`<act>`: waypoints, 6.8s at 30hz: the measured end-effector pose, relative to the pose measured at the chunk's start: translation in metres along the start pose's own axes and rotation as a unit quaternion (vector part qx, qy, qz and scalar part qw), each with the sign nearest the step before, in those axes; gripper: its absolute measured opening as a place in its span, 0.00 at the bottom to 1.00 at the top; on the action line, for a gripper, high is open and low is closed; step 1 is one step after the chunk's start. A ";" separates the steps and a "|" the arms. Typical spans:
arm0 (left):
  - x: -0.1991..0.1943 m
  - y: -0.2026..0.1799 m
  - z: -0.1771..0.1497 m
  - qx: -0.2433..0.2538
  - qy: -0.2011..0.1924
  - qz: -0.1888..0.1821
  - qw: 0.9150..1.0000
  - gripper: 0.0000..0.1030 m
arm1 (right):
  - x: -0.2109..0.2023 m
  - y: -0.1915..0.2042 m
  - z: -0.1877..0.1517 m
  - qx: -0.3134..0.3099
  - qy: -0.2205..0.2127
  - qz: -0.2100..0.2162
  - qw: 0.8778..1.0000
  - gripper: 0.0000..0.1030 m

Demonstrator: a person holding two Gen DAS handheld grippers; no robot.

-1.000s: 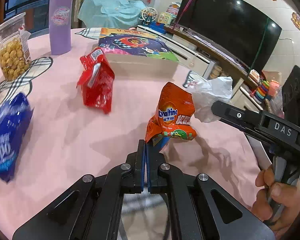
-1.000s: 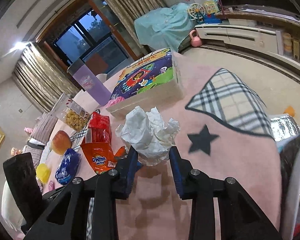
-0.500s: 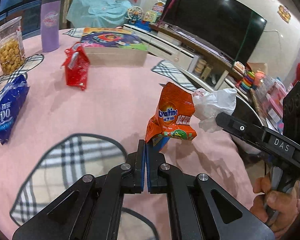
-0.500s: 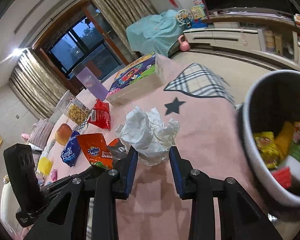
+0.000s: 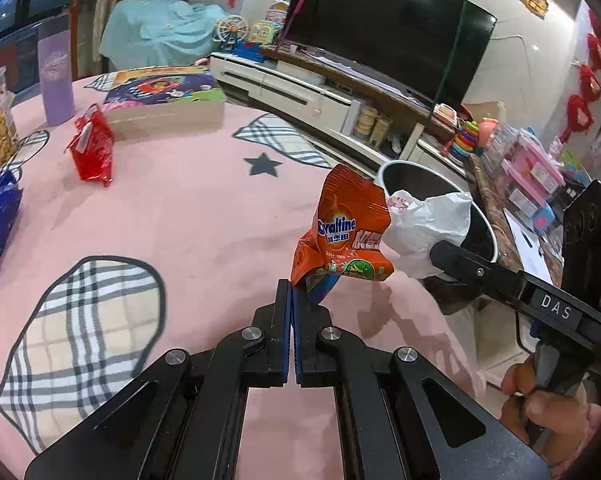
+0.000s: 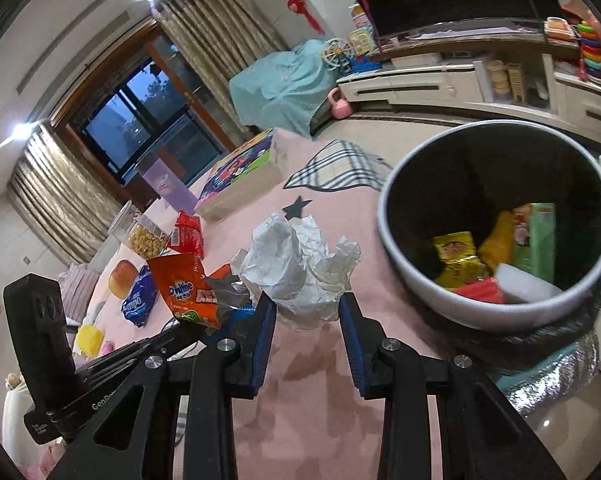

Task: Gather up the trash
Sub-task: 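Carry the orange bag and crumpled tissue over the trash bin, then lower both held items into the trash bin and open both tools, then move both open tools back over the table toward the snack bags, then grasp the blue snack bag with the left tool while the right grasps the red bag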

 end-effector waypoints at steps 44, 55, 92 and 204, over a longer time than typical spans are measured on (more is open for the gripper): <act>0.070 -0.111 0.041 0.096 0.032 -0.031 0.994 0.00 | -0.045 -0.111 0.035 0.067 -0.047 -0.086 0.993 0.33; 0.091 -0.118 0.048 0.108 0.044 -0.023 0.993 0.00 | -0.033 -0.120 0.049 0.065 -0.037 -0.097 0.993 0.34; 0.082 -0.089 0.037 0.070 0.037 0.003 0.997 0.50 | -0.025 -0.117 0.054 0.071 -0.026 -0.094 0.993 0.83; -0.089 0.268 0.001 -0.190 -0.079 0.192 0.960 0.73 | 0.210 0.235 0.027 -0.127 0.071 0.031 0.989 0.94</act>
Point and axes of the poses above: each gripper's, at about its wrist camera, not at the fingertips, and x roughly the way its jaws point, y to its left, z to its top, the point moved 4 cm from there along x, roughly the way its jaws point, and after that the axes turned 12 degrees about -z, right-handed, at the moved point
